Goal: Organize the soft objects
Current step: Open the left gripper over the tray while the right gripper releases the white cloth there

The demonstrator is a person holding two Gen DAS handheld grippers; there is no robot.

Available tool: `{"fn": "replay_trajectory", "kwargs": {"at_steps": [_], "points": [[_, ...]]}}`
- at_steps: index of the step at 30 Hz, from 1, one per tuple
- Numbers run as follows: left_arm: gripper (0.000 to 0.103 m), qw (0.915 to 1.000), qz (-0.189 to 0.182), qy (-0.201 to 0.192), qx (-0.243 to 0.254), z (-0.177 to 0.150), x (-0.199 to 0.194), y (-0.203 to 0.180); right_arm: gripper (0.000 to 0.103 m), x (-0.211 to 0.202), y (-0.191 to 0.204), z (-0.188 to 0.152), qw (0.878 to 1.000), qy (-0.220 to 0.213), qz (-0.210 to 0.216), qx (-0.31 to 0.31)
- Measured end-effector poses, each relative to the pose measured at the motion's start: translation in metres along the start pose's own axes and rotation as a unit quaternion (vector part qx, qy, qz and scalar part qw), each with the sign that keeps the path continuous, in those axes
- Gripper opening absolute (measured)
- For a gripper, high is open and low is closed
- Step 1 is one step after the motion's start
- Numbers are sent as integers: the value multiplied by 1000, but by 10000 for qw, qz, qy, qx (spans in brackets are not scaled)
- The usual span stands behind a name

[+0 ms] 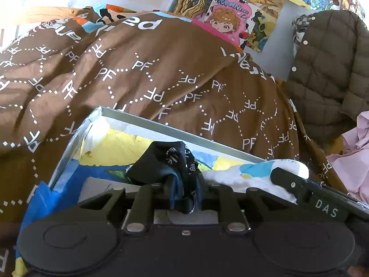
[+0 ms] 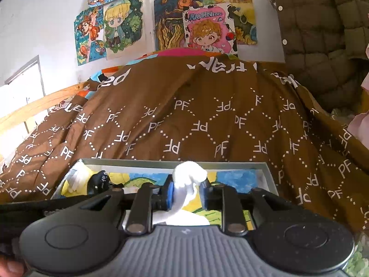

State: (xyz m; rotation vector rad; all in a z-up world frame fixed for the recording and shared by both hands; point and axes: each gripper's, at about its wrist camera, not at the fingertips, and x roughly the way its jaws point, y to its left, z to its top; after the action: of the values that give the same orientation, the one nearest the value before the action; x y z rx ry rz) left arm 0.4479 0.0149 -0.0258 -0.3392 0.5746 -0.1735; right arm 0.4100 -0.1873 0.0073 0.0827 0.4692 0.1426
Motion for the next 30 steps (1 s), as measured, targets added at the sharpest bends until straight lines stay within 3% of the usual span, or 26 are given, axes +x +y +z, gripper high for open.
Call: {"fn": "replay_trajectory", "kwargs": {"at_steps": [4, 9, 15, 21, 30], "points": [[31, 9999, 89, -38, 37, 0, -7, -2, 31, -2, -5, 0, 10000, 59, -9, 53], [47, 9998, 170, -105, -50, 2, -20, -2, 45, -9, -9, 3, 9998, 97, -19, 159], [65, 9992, 283, -292, 20, 5, -48, -6, 73, -34, -9, 15, 9997, -133, 22, 223], [84, 9964, 528, -647, 164, 18, -83, -15, 88, -61, -9, 28, 9990, -393, 32, 202], [97, 9917, 682, -1053, 268, 30, -120, -25, 100, -93, -8, 41, 9976, -633, 64, 273]]}}
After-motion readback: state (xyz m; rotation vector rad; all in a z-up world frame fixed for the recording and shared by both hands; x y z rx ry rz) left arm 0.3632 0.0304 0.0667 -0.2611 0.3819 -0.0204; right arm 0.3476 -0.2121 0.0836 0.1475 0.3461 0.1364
